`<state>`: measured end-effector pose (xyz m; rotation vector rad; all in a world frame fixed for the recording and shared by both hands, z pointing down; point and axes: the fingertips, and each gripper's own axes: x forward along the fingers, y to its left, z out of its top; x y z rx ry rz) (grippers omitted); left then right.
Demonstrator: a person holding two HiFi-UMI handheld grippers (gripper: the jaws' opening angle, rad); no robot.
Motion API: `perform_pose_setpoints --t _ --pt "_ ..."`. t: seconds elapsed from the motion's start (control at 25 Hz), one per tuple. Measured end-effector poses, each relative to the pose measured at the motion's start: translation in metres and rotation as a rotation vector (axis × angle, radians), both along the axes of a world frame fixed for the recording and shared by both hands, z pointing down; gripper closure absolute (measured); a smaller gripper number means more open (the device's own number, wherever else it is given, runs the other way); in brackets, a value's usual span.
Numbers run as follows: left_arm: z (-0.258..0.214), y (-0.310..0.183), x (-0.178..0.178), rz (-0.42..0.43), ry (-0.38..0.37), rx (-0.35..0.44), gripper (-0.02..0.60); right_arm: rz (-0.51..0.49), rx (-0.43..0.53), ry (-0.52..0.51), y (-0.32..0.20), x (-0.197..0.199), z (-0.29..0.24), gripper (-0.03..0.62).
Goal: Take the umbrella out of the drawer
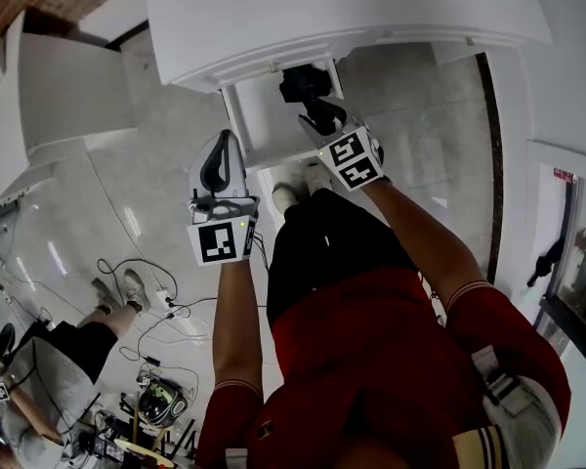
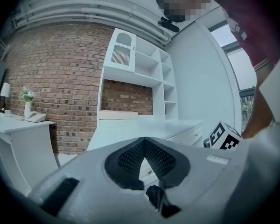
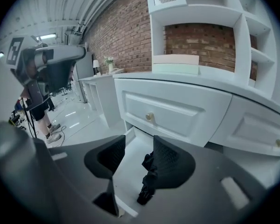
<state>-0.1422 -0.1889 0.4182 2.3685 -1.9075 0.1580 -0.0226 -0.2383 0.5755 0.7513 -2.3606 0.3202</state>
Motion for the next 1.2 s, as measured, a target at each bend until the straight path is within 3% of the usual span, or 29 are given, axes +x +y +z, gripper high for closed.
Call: perform_pose_setpoints --t 0.8,1.2 --pt "0.133 -0.053 -0.032 0.103 0.01 -0.078 0.577 0.13 -0.19 0.206 -0.057 -0.014 0.19 0.269" --pt "0.168 -0.056 -0.051 0.112 0.025 -0.091 0.576 0.204 -0.282 0.317 -0.068 -0.014 0.261 0.206"
